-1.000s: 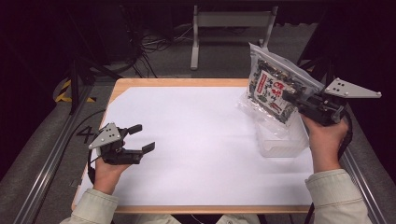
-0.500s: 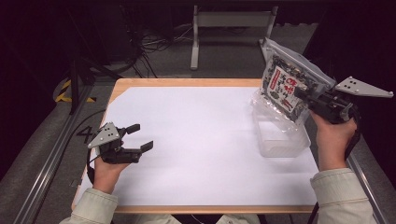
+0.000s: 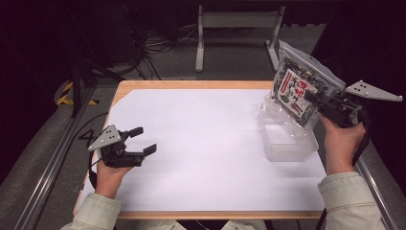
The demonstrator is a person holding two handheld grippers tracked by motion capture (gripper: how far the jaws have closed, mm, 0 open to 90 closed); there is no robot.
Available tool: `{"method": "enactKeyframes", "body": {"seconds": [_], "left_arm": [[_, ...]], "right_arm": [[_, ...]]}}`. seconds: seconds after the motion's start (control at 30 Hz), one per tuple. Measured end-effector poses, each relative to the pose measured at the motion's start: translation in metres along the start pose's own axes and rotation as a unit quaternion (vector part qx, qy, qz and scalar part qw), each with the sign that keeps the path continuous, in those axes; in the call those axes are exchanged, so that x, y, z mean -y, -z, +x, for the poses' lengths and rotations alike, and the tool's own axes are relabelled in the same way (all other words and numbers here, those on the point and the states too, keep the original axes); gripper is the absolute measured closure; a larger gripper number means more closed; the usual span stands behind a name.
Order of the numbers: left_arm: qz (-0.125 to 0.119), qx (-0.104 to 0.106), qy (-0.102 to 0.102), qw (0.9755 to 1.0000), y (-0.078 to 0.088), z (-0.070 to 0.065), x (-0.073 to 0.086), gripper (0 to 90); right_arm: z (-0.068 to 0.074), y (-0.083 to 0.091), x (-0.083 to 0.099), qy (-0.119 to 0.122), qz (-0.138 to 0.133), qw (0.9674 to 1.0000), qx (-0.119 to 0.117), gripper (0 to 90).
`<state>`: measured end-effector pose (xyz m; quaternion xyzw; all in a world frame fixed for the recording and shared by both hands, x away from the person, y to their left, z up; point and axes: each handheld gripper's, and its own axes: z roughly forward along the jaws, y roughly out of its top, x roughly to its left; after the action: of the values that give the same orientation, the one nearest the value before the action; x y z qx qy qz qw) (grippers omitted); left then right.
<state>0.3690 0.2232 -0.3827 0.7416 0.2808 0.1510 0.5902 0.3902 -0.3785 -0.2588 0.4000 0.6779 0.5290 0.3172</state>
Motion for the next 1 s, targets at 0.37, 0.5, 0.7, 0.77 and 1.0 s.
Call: {"method": "enactKeyframes", "body": {"seconds": [0.37,0.5,0.7,0.77,1.0], "left_arm": [[0.000,0.002,0.003,1.0000,-0.001,0.000,0.000,15.5],[0.001,0.001,0.003,1.0000,-0.001,0.000,0.000,15.5],[0.002,-0.001,0.006,1.0000,-0.001,0.000,0.000,15.5],[0.002,0.000,0.007,1.0000,-0.001,0.000,0.000,15.5],[0.003,-0.001,0.004,1.0000,-0.001,0.000,0.000,15.5]], "right_arm": [[-0.007,-0.007,0.019,-0.008,0.019,0.9998,0.005,75.9],[-0.007,-0.008,0.023,-0.009,0.025,0.9996,0.007,75.9],[-0.009,-0.008,0.028,-0.007,0.034,0.9993,0.011,75.9],[-0.009,-0.009,0.030,-0.006,0.037,0.9992,0.012,75.9],[-0.010,-0.011,0.038,-0.007,0.046,0.9988,0.015,75.9]]}}
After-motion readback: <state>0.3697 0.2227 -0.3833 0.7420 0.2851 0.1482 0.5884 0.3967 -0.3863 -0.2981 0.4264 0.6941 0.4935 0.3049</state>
